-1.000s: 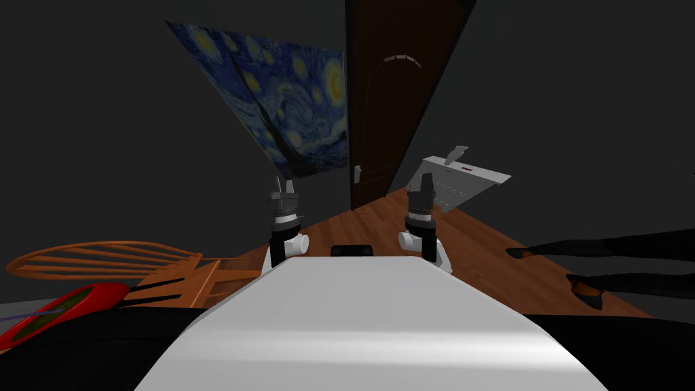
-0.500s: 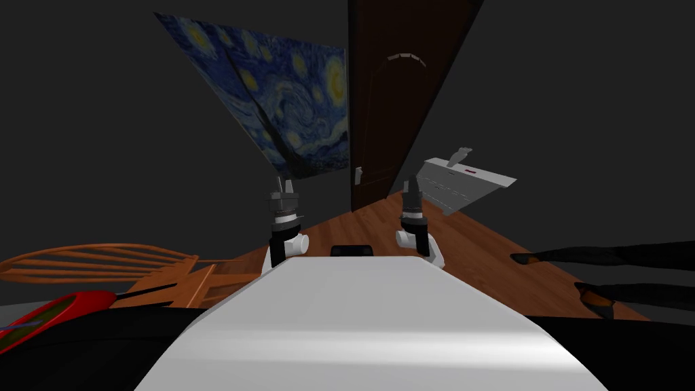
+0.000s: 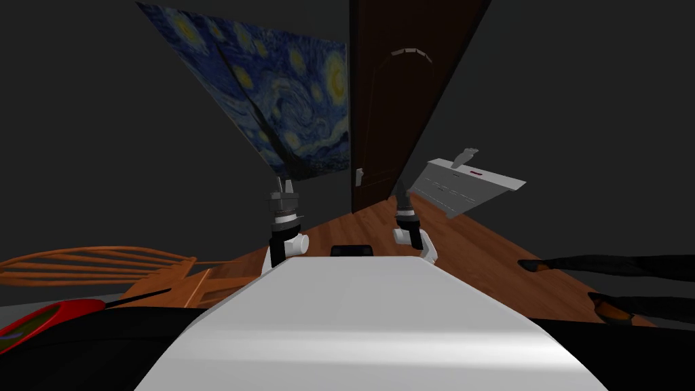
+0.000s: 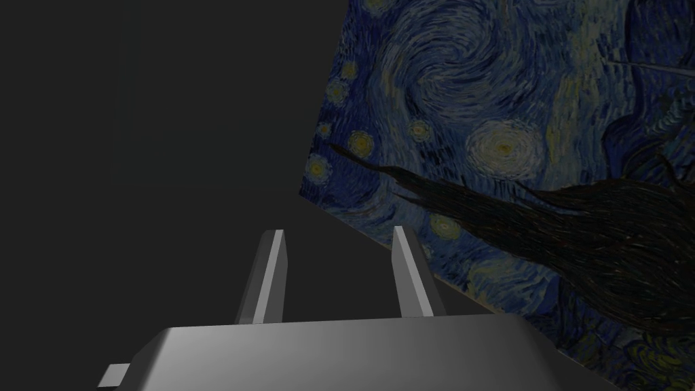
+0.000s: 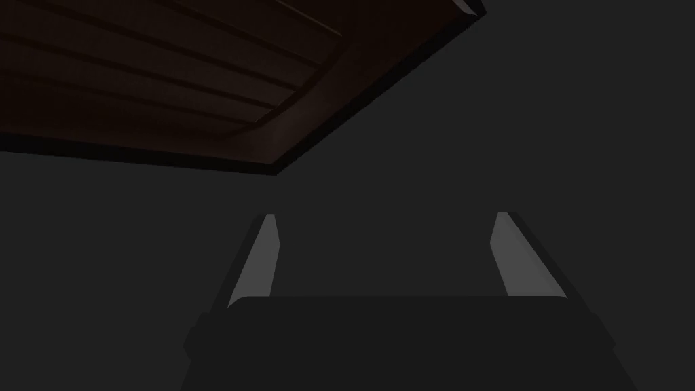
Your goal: Pull the door open
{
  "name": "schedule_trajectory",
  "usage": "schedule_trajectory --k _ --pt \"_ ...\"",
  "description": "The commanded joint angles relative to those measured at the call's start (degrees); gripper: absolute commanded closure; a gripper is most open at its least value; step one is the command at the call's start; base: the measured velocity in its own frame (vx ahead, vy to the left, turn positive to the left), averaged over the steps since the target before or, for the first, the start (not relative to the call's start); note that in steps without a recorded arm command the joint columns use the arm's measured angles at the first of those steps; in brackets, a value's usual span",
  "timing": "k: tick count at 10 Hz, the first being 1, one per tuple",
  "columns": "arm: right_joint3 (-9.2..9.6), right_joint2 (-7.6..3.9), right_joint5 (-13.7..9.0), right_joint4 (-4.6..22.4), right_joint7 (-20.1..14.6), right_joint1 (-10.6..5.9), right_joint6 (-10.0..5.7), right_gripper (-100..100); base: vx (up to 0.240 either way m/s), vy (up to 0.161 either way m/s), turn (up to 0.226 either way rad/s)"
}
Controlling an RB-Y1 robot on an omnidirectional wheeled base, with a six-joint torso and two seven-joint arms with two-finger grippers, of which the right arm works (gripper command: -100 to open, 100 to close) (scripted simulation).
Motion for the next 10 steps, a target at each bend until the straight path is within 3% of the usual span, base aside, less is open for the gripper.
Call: schedule_trajectory --k 1,3,6,8,9,10 --pt "0.16 -0.04 0.5 1.8 0.8 -0.59 -0.48 -100 0.047 -0.006 0.015" --pt "0.55 -0.78 2.2 5.5 3.2 -2.70 -0.08 -100 0.062 -0.006 0.029" --pt "0.76 -1.17 3.2 8.0 4.5 -3.81 0.14 -100 0.053 -0.009 0.018" --pt "1.18 -1.96 5.0 11.8 7.0 -6.04 0.57 -100 0.065 -0.005 0.028" --pt "1.18 -1.96 5.0 12.3 7.0 -6.04 0.57 -100 0.061 -0.012 0.017" --pt "1.39 -2.36 6.0 14.5 8.3 -7.18 0.79 -100 0.067 -0.021 0.023"
